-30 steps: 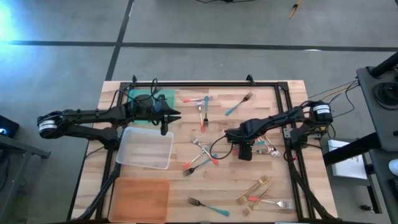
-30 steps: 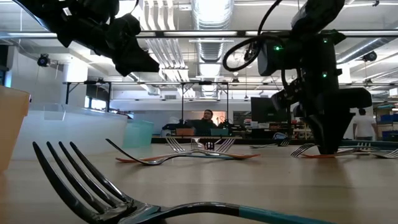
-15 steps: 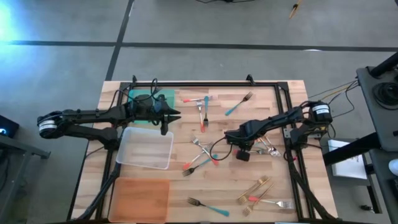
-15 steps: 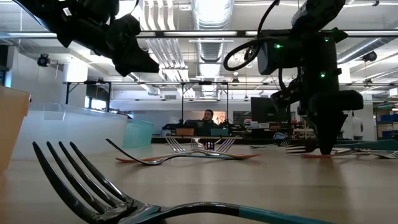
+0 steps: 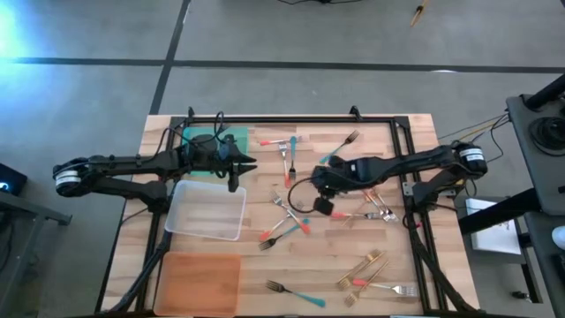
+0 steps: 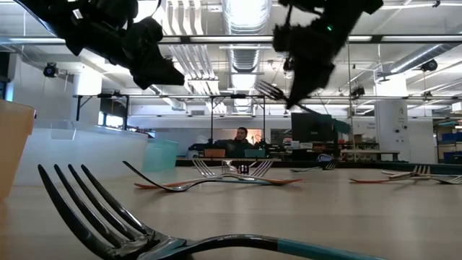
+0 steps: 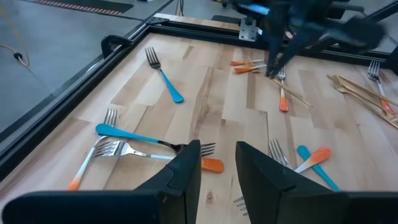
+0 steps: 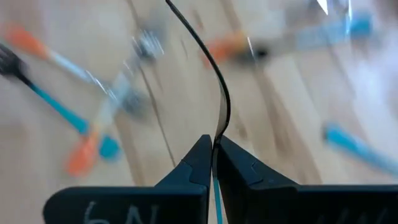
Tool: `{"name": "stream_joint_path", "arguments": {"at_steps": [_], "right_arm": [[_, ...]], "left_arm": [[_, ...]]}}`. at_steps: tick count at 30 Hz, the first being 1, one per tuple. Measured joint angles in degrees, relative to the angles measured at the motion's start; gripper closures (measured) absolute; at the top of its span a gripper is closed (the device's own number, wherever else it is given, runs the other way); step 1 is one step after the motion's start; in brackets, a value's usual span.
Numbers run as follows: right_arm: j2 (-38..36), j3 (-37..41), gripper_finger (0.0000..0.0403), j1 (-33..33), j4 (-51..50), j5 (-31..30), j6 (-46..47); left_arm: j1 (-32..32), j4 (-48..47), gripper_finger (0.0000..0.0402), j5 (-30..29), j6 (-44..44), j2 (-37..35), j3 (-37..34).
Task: Sort silverware by color (type)
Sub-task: Put the blue fork into the blue bin
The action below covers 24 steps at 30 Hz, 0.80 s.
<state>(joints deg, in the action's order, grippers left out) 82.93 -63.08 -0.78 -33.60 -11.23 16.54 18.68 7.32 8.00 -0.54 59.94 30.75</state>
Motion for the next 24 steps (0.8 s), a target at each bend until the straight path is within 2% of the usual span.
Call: {"name": "stream_joint_path", "arguments": {"at_steps": [5,9,13,16,20,24], "right_arm": [[-0.6,-2.5,0.0394,0.0,12.1,-2.1,-6.6],[-0.3,-2.1,0.0394,0.1,22.1,-4.6,-12.5],[-0.3,-1.3,0.0394,0.2,30.6,-8.0,-18.3],[-0.3,-0.4,0.0394,0.8,37.9,-8.3,-20.9],[-0.3,1.0,0.0394,1.5,47.7,-8.1,-21.9],[-0.3,1.2,0.0394,1.6,49.0,-7.8,-23.3]], "left_arm": [[0.0,1.1,0.0317,0.0,-0.3,0.0,-1.5],[0.0,9.2,0.0317,0.5,0.0,0.0,-3.8],[0.0,16.1,0.0317,8.7,0.6,0.0,-5.4],[0.0,20.9,0.0317,15.2,0.5,0.0,-6.3],[0.0,24.1,0.0317,15.5,-0.9,0.0,-7.2],[-0.7,25.0,0.0309,15.5,-1.5,0.5,-7.5]]}}
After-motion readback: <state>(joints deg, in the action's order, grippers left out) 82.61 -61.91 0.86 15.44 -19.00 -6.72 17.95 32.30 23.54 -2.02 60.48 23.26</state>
